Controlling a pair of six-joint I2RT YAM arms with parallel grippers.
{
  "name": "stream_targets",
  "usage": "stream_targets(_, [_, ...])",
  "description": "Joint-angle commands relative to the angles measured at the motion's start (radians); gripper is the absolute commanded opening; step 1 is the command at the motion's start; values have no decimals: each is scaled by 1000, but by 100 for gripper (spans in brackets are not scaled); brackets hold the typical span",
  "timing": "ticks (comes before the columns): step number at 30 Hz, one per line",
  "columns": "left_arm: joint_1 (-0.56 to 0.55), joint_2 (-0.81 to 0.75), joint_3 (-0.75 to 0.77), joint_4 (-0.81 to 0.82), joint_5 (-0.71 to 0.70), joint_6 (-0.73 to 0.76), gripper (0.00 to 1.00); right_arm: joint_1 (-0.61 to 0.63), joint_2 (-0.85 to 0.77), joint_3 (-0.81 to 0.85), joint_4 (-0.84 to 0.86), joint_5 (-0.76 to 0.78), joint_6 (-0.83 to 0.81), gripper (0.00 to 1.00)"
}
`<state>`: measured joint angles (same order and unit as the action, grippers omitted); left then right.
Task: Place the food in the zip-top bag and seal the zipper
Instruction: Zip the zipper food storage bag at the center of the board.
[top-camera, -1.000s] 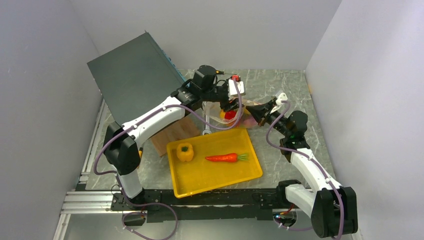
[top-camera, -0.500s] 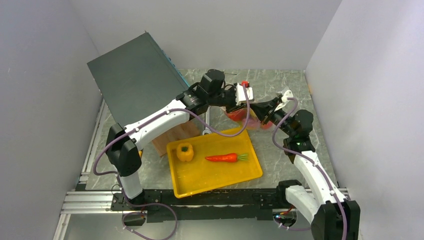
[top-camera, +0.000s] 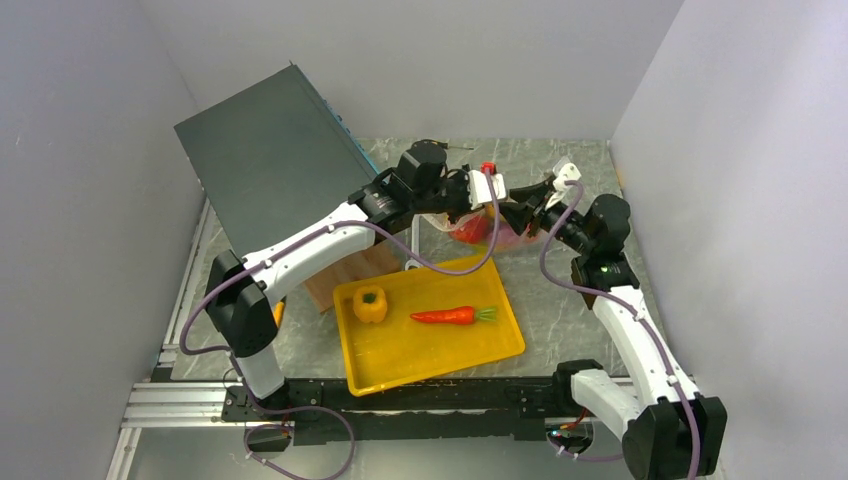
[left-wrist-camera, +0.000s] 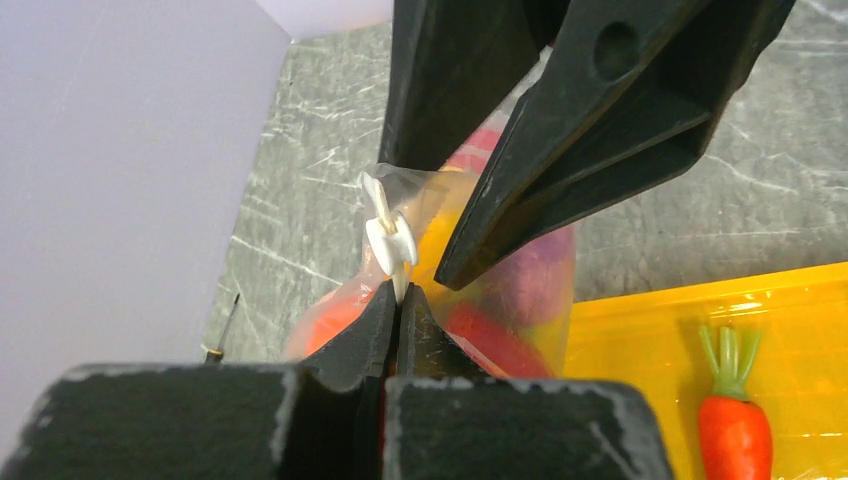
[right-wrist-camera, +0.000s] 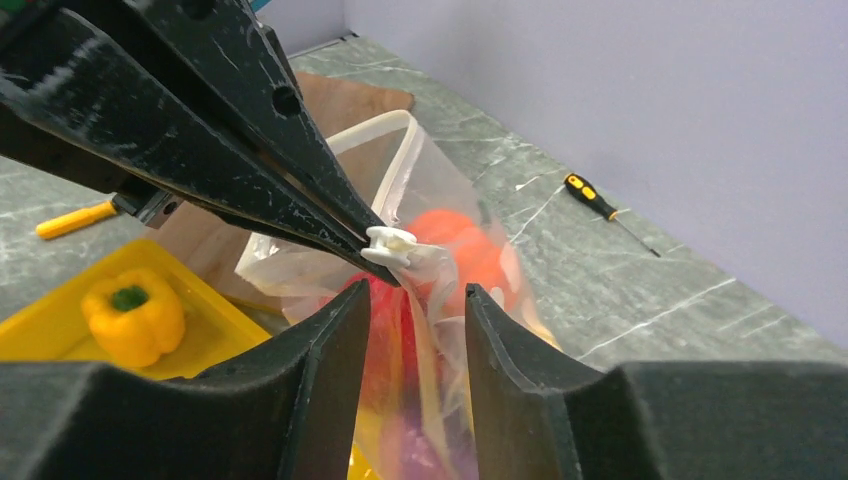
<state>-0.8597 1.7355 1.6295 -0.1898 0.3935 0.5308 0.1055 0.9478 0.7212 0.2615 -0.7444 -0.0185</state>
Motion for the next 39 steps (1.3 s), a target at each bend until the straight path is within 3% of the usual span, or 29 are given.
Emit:
stream_targets(1, [0,-55,-6,63,-24,45,0,2,5,84,-82,-39,-123,43])
stream_targets(5, [1,-45,12,37,-17,66,0,2,60,148,-145,-63,-177,41])
stream_targets(10, [0,-43,16,8,4,91,0,3,113,179,-159,-107,-225,31])
stream_targets(15, [2,-36,23,-20,19,109,0,1,108,146,-134,-111,-249,32])
stream_targets(19, [2,-21,46,-50,36,117,0,4,131,145,-98,-122,-220,15])
stream_targets(21, [1,-21,49,-56,39,115,0,3,144,137,-66,-126,-201,0])
stream_targets(22, [1,-22,49,-53,33,112,0,4,148,138,-71,-129,-202,0])
stream_targets(25, [4,-34,39,-35,-4,83,17,3,142,116,-41,-126,-185,0])
stream_targets(28, [11,-51,15,10,-26,34,51,2,124,77,12,-112,-155,0])
stream_targets(29, [15,-56,8,23,-27,21,55,2,121,71,18,-114,-150,0])
stream_targets(34, [33,-65,-6,70,14,-21,60,2,109,51,42,-129,-137,0])
stream_targets(39, [33,-46,24,55,45,-20,48,2,96,46,60,-130,-125,0])
